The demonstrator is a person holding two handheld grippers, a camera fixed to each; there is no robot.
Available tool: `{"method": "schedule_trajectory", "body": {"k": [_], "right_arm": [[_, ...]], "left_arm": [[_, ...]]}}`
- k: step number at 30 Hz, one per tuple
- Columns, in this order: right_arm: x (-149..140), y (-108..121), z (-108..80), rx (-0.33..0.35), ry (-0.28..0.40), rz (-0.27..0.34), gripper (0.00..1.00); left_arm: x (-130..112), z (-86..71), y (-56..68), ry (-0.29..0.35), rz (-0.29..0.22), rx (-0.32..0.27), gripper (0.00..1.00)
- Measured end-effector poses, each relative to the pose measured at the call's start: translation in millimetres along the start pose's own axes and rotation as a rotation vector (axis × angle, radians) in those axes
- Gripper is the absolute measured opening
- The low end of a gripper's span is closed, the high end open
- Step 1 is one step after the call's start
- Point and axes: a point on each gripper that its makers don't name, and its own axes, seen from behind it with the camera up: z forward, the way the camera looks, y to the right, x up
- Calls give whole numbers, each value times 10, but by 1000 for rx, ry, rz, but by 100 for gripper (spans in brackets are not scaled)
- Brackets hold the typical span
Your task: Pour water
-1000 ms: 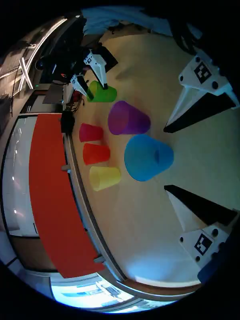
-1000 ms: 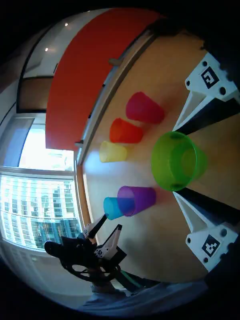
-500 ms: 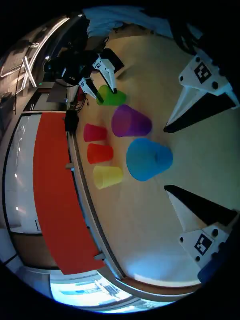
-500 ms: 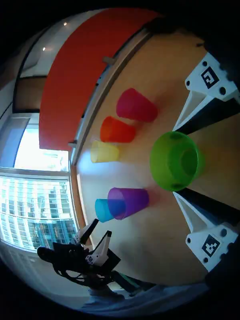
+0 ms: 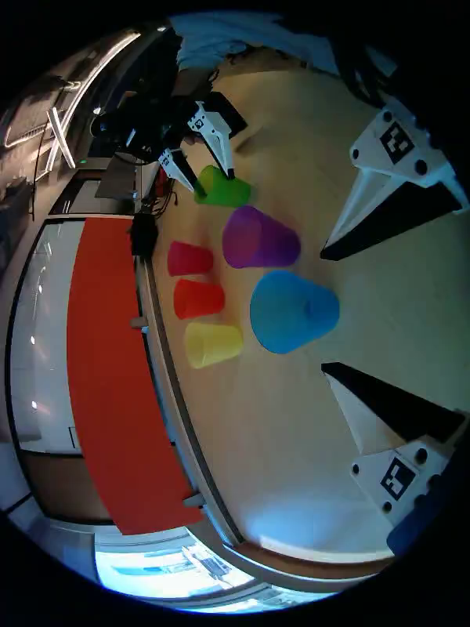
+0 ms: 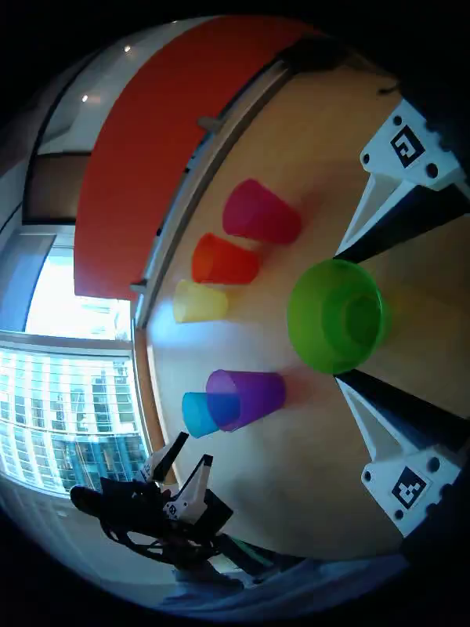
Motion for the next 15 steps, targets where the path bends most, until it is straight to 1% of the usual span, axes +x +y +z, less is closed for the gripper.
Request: {"method": "schedule_trajectory", "body": {"k": [3, 8, 15], "right_arm": [[-34, -7, -62, -7, -3, -2, 100], [-55, 23, -213, -37, 14, 13, 100], [-2, 71, -495, -87, 67, 47, 100]], "left_arm": [[9, -42, -12, 10, -6, 8, 97], [33, -124, -52, 35, -16, 33, 97], [118, -293, -139, 105, -35, 89, 97]]}}
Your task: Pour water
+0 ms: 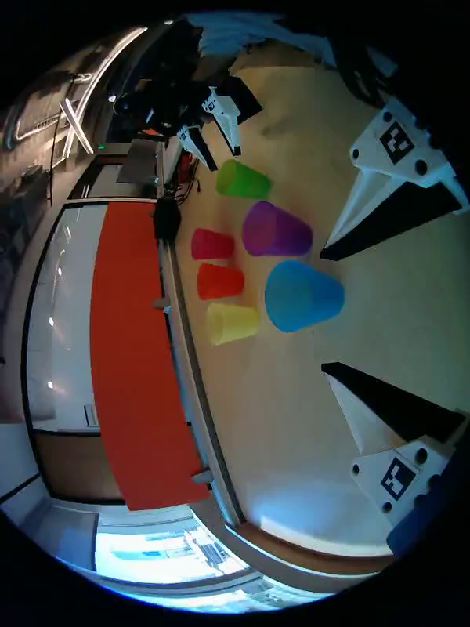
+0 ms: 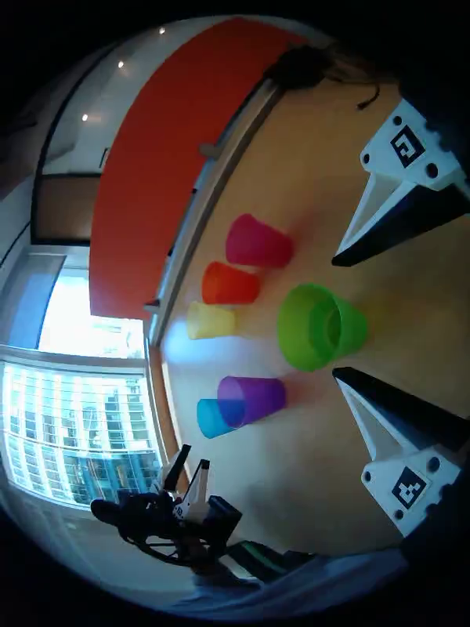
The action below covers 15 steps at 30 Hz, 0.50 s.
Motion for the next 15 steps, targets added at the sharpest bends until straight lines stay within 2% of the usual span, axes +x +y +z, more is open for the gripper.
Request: {"method": "schedule_trajectory", "body": {"k": [9, 15], "right_arm": [[247, 80, -341, -105, 114, 34, 100], [441, 159, -543, -191, 206, 57, 100]], "left_arm": [[358, -299, -226, 149, 23, 130, 97], [620, -515, -366, 245, 8, 211, 97]]}}
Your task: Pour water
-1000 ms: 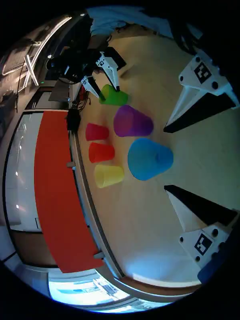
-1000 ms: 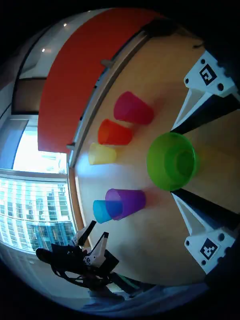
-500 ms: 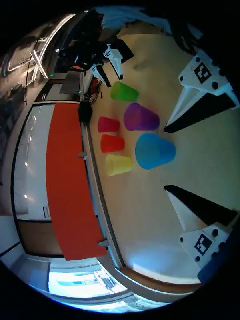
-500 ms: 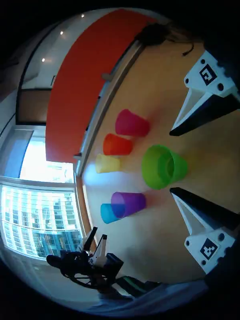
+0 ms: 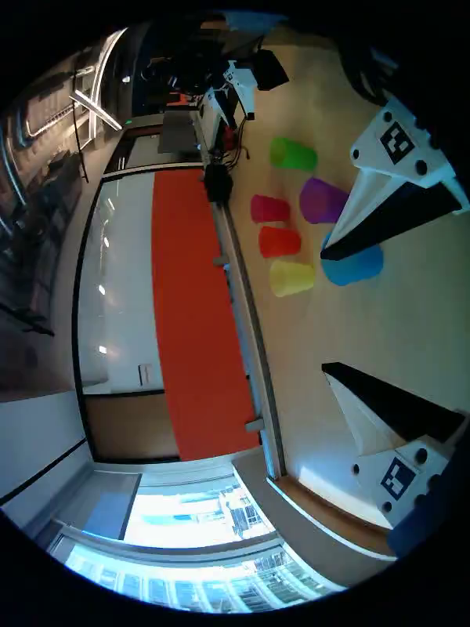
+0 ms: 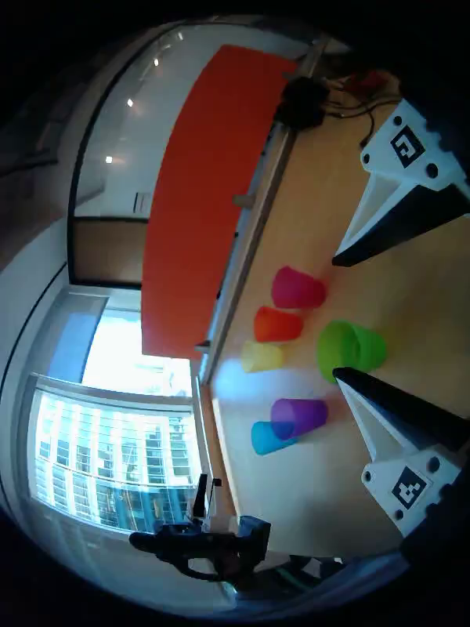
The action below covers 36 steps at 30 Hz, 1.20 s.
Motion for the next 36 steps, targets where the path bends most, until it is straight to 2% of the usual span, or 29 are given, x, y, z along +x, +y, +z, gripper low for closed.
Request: {"method": "schedule_trajectory", "body": {"k": [8, 14, 22, 29, 36], "right_arm": [[322, 239, -165, -174, 123, 32, 100], [590, 400, -347, -294, 230, 39, 100], [882, 522, -589, -414, 346, 65, 100], [986, 590, -709, -477, 392, 92, 100], [1004, 524, -667, -467, 397, 113, 99]], "left_arm": [[341, -104, -183, 118, -28, 91, 97], [453, -141, -276, 163, -54, 152, 97], [570, -167, -341, 223, -49, 241, 96], [516, -145, -393, 237, 5, 324, 96], [379, -75, -406, 242, 24, 365, 96]]}}
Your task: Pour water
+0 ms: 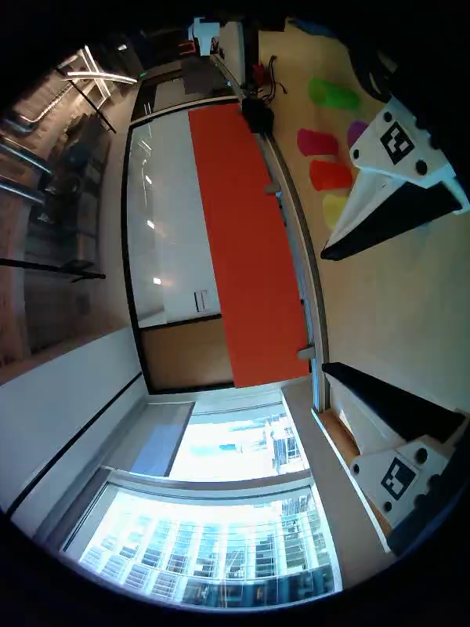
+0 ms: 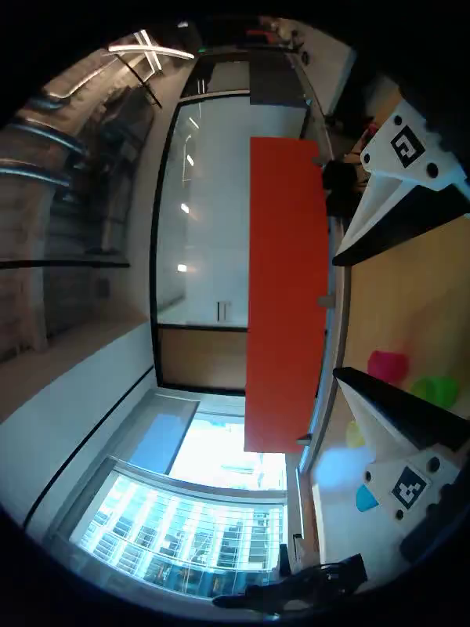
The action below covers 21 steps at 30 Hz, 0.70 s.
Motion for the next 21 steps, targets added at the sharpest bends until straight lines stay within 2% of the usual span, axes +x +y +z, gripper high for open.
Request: {"method": "schedule_trajectory", "body": {"k": [8, 17, 21], "right_arm": [[52, -80, 37, -6, 2, 6, 100], [17, -138, 61, -13, -14, -13, 100], [2, -153, 58, -15, -23, -17, 100]], "left_arm": [[-263, 12, -33, -9, -14, 29, 97], [-472, 59, 97, -26, -84, 12, 96], [-548, 82, 183, -33, -99, 0, 97]]}}
